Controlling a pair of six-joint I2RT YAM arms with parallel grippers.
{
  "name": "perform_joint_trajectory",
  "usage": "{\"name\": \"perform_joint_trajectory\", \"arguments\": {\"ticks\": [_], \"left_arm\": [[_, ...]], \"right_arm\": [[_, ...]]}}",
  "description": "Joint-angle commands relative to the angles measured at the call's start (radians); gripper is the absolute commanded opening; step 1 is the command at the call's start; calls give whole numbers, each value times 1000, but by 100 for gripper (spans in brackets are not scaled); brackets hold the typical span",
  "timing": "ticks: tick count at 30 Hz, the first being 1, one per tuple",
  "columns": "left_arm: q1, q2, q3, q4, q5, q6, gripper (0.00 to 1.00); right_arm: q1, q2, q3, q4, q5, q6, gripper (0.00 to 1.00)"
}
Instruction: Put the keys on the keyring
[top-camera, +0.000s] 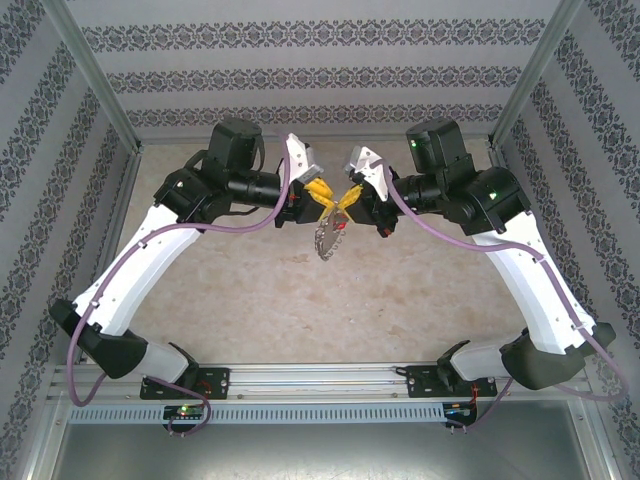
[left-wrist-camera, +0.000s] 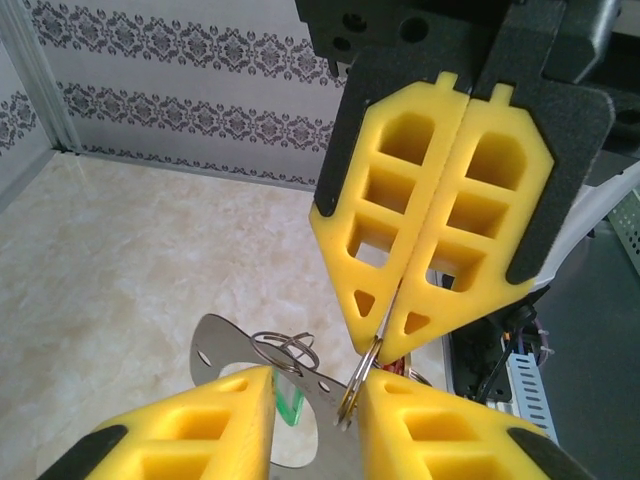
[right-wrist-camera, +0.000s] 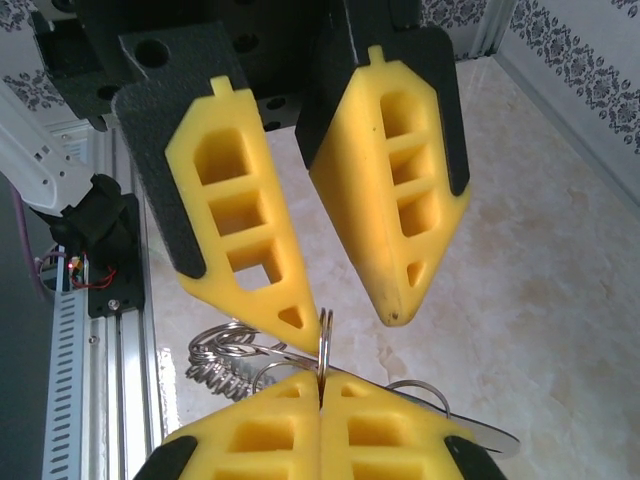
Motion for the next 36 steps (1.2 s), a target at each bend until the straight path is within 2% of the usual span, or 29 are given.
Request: {"name": "perform_joint_trajectory", "arguments": {"ticks": [1,8,11,18,21,23,27,31,36], "left_arm": [[-22,25,50,-49,20,40,25],[-41,38,64,-72,-1,61,11],[-42,36,63,-71,11,62,0],[-41,12,45,-28,9,52,0],[-40,-7,29,19,16,29,0],[-38,-12,23,38,22,17,0],[-39,-25,4,78,32,-3,0],[-38,-35,-2,93,36,-12,0],[-38,-46,-17,135,47,-40,0]], "right_arm": [[6,1,32,17,-10,-22,0],[7,-2,29,16,-12,-24,0],[6,-3,25,18,-13,-25,0],[6,-9,16,31,-26,-16,2],[6,-31,-15,62,-29,3,18],[0,-48,-37,86,-32,24,22],[-38,-71,-62,108,-73,73,22],[-109,-108,-112,178,-189,162,22],[-125,-114,-125,205,-283,204,21]]}}
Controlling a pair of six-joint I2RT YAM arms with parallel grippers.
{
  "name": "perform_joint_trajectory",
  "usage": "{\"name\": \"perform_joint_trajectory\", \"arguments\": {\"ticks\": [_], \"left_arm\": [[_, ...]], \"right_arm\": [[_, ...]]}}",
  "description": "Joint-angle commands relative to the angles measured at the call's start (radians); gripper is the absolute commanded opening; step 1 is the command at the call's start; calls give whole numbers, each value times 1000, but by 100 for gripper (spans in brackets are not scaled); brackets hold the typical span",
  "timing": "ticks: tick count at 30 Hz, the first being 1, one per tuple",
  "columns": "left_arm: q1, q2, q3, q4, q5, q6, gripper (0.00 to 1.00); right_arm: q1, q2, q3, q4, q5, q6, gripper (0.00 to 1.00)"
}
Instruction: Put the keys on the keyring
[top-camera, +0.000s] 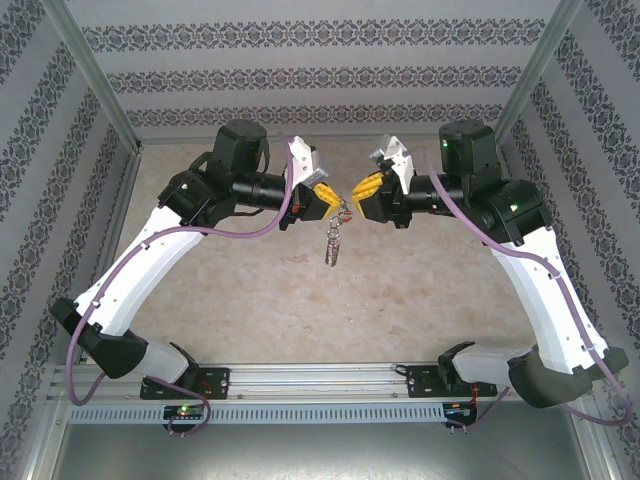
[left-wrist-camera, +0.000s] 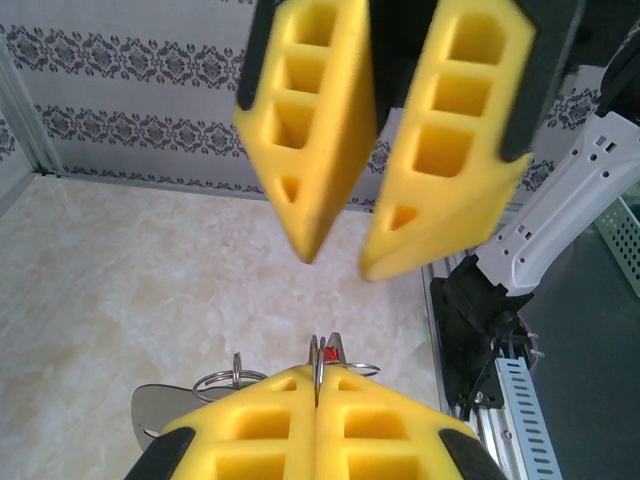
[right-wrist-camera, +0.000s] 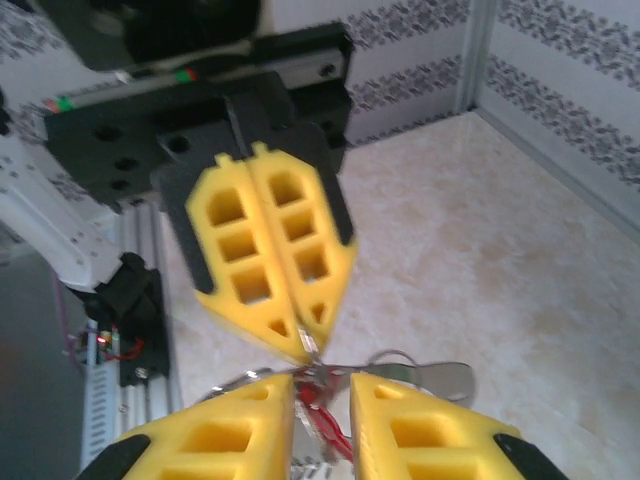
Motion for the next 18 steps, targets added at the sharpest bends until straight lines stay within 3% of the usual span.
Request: {"name": "perform_joint_trajectory", "arguments": {"ticks": [1,6,18], "left_arm": [[-9,-41,-6,97,35,-36,0],[-3,-54,-21,148,51,-74,0],[22,-73,-57,272,100,-170,0]], "right_arm": [[-2,-7,-11,56,-132,63,21],[-6,-10,-42,50,-190,84,18],[-18,-23,-85,61,-185,86,14]]}}
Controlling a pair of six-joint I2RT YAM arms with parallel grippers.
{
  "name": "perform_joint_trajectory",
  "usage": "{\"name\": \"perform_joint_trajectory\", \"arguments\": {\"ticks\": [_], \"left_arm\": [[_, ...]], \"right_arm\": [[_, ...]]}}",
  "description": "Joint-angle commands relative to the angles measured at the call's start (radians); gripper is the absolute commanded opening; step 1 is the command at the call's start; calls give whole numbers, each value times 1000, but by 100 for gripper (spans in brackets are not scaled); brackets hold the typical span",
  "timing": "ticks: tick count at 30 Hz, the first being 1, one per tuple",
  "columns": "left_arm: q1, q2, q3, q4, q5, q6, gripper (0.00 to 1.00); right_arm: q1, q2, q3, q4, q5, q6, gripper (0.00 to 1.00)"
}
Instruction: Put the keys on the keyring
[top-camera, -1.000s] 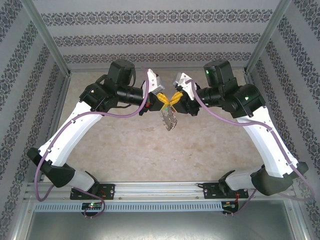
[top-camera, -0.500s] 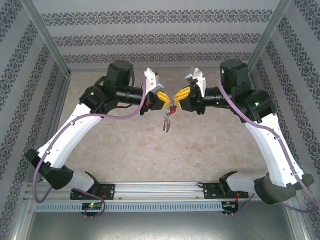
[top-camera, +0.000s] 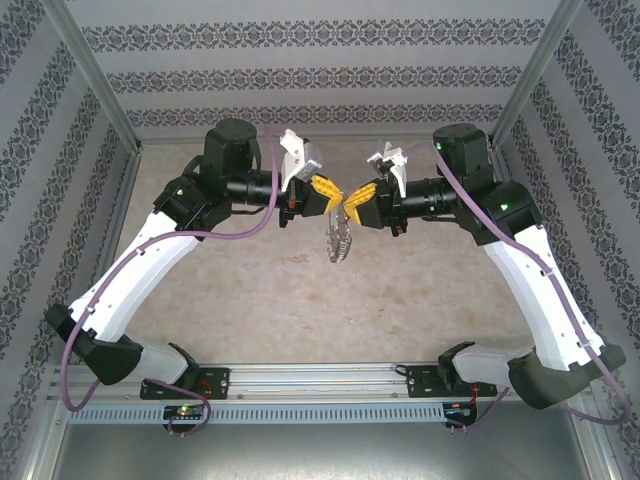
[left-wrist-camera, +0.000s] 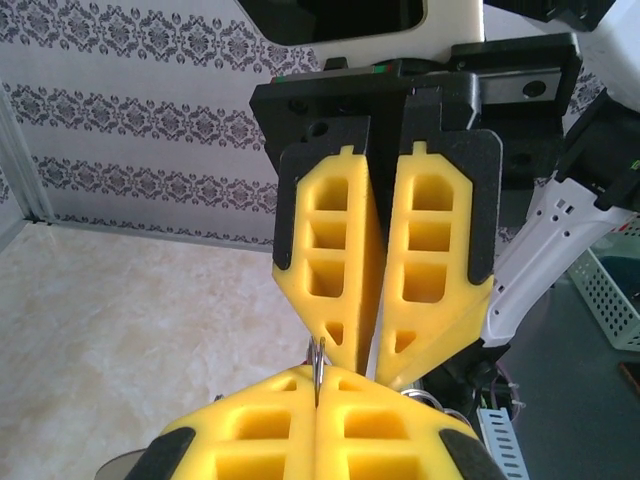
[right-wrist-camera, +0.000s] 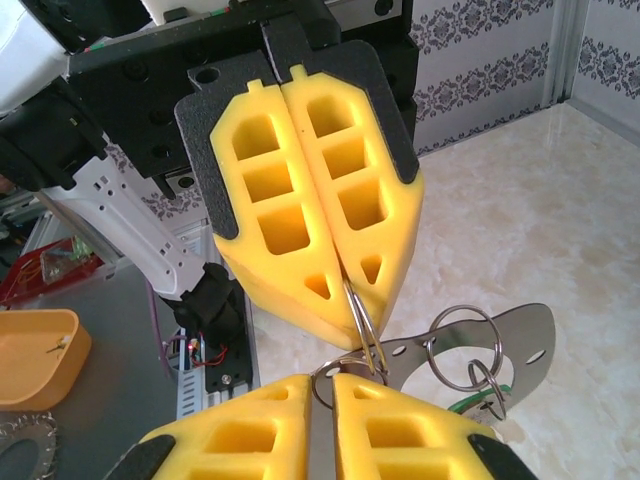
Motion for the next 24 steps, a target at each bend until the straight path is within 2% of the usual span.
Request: {"name": "perform_joint_trajectory", "arguments": {"ticks": [1,7,14,24], "left_arm": [[14,-32,-4,114,48,-47,0],[18,-33,-13,148,60,-73,0],[24,-49,-36,184,66,-103,0],[25,-52,-37,191,69,-112,0]], "right_arm": [[-9,-16,-15,22,-29,6,14],[-3,-14,-17,51,-39,20,13],[-9,-32,-47,72,-33,29,20],[6,-7,-43,117,-35,44,21]]}}
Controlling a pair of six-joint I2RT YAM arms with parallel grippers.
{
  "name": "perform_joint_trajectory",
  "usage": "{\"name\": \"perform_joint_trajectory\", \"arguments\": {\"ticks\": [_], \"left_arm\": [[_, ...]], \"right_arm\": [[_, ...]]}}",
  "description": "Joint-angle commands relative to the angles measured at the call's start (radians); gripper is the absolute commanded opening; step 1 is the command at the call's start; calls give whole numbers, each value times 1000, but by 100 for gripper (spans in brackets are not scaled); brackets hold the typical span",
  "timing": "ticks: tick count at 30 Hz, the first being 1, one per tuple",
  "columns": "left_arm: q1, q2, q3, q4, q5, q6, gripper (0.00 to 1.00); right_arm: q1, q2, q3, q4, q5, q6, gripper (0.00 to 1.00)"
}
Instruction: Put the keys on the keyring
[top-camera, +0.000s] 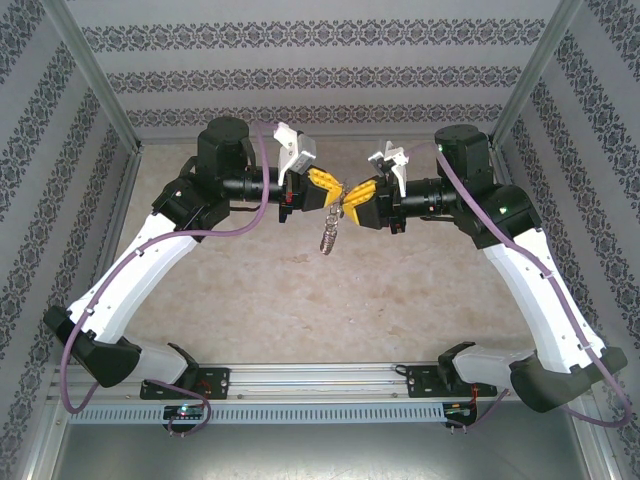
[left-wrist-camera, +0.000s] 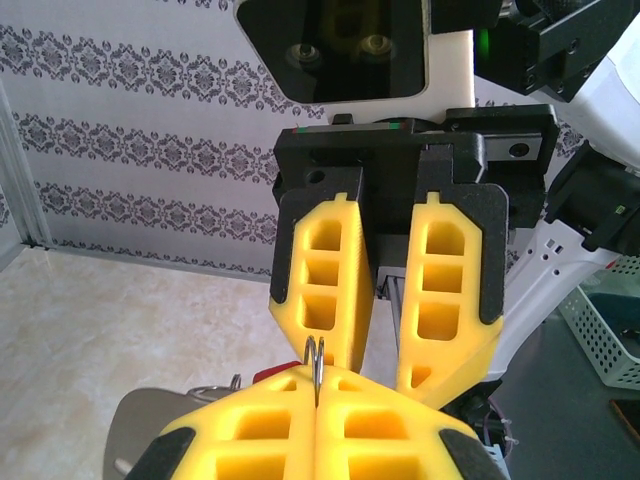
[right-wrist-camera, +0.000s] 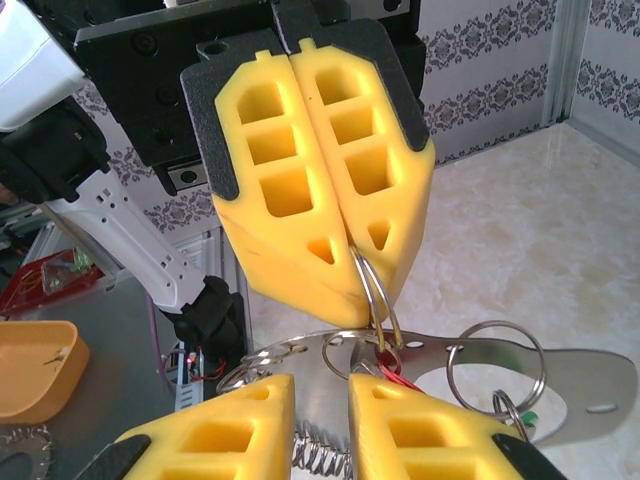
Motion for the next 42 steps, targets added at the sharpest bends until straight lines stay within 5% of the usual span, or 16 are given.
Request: {"name": "perform_joint_trajectory", "arguments": {"ticks": [1,16,26,33,42], "left_arm": [[9,-35,-1,74,41,-19,0],[16,-45,-13,101,44,-38,0],[27,-47,-17,127,56,-58,0],[28,-48,-21,138,63,-70,0],[28,-44,-24,149,78,-89,0]], "right_arm": [[8,12,-8,39,-23,6,21],[7,4,-17,33,-11,-13,0],[-12,-30,-34,25,26,-29,0],[-6,-31,-39,62,14,-5,28],[14,-11,-20,80,71,-17,31]]}}
